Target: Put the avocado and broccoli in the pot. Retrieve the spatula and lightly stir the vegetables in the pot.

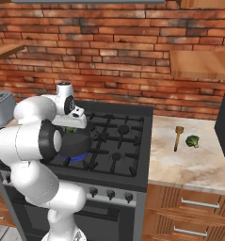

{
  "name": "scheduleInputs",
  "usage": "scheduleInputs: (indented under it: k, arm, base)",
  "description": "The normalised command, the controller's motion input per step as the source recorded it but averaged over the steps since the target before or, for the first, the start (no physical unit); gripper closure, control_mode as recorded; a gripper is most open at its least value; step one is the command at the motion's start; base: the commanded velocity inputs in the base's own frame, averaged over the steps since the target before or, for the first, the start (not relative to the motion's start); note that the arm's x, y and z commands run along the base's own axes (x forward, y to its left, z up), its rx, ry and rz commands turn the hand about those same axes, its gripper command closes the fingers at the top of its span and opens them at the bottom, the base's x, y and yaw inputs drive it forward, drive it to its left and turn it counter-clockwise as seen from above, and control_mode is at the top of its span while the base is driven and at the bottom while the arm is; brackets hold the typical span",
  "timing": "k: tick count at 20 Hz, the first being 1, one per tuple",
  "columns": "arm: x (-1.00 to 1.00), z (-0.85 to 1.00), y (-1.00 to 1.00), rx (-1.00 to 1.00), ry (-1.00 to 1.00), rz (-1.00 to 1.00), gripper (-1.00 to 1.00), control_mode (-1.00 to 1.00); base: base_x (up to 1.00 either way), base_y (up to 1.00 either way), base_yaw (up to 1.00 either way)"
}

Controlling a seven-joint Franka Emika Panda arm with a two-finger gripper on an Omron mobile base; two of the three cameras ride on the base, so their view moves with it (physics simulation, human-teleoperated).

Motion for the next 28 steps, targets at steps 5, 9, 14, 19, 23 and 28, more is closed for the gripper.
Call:
scheduleInputs:
  k: [5,9,14,19,23,28]
  arm:
    - [0.0,-0.56,0.02,0.0,0.0,0.0,1.0,-1.0]
    - [0.13,-0.13,0.0,0.0,0.0,0.0,1.0,-1.0]
    - [0.45,0.0,0.0,0.0,0.0,0.0,1.0,-1.0]
    - [0.24,-0.02,0.09,0.0,0.0,0.0,1.0,-1.0]
    - [0.2,-0.21,0.09,0.0,0.0,0.0,1.0,-1.0]
    - [0.05,-0.51,0.0,0.0,0.0,0.0,1.0,-1.0]
  base:
    - [0.0,0.0,0.0]
    - [0.0,0.0,0.0]
    - [0.0,0.0,0.0]
    - [0.0,0.0,0.0]
    - [0.0,0.0,0.0]
    - [0.0,0.0,0.0]
